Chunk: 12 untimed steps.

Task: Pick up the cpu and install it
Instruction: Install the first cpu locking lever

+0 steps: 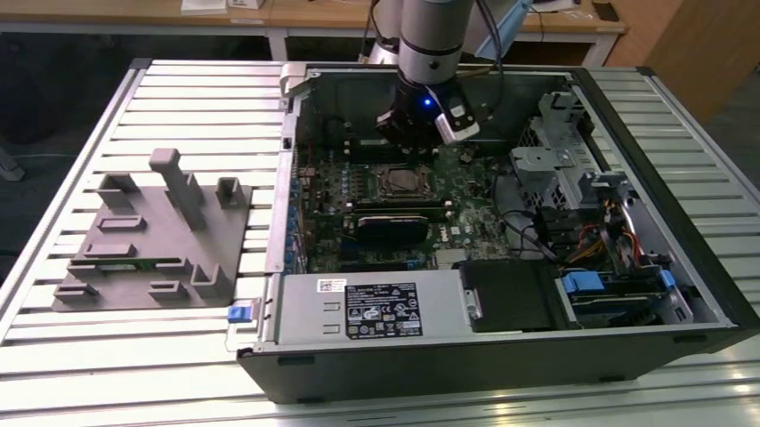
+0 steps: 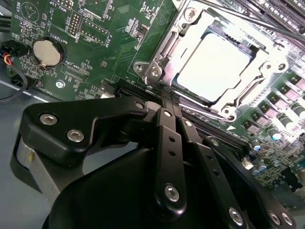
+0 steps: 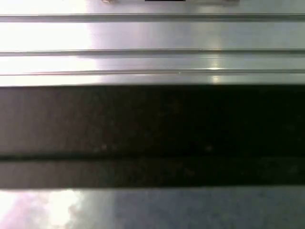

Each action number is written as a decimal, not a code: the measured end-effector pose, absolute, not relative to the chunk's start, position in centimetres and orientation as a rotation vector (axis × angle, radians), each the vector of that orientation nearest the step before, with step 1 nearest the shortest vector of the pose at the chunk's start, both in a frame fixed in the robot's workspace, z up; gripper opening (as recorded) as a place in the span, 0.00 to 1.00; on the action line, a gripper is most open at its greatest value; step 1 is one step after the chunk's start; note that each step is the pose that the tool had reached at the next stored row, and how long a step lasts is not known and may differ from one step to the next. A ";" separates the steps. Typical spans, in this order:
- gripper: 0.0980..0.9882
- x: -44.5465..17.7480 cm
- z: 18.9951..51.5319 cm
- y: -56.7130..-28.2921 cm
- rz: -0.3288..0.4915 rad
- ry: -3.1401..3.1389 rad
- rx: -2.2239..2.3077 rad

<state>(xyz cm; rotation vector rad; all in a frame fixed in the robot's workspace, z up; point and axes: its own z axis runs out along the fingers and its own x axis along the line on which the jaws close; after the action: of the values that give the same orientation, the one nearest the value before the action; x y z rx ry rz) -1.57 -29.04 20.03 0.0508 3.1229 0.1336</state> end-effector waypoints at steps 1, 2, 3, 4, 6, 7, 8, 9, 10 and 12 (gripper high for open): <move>0.01 -1.6 20.0 -29.0 0.134 3.123 0.051; 0.01 -1.6 20.0 -29.0 0.134 3.123 0.051; 0.01 -1.6 20.1 -29.0 0.134 3.123 0.051; 0.01 -1.6 20.1 -29.0 0.134 3.123 0.051; 0.01 -1.6 20.2 -29.0 0.134 3.123 0.051; 0.01 -1.6 20.3 -29.0 0.133 3.123 0.051; 0.01 -1.6 20.3 -29.0 0.133 3.123 0.051; 0.01 -1.6 20.3 -29.0 0.131 3.122 0.051; 0.01 -1.6 20.3 -29.0 0.122 3.123 0.051; 0.01 -1.6 20.3 -29.0 0.102 3.124 0.050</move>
<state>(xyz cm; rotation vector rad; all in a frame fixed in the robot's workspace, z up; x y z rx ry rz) -1.56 -29.03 20.30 0.0505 3.1235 0.1024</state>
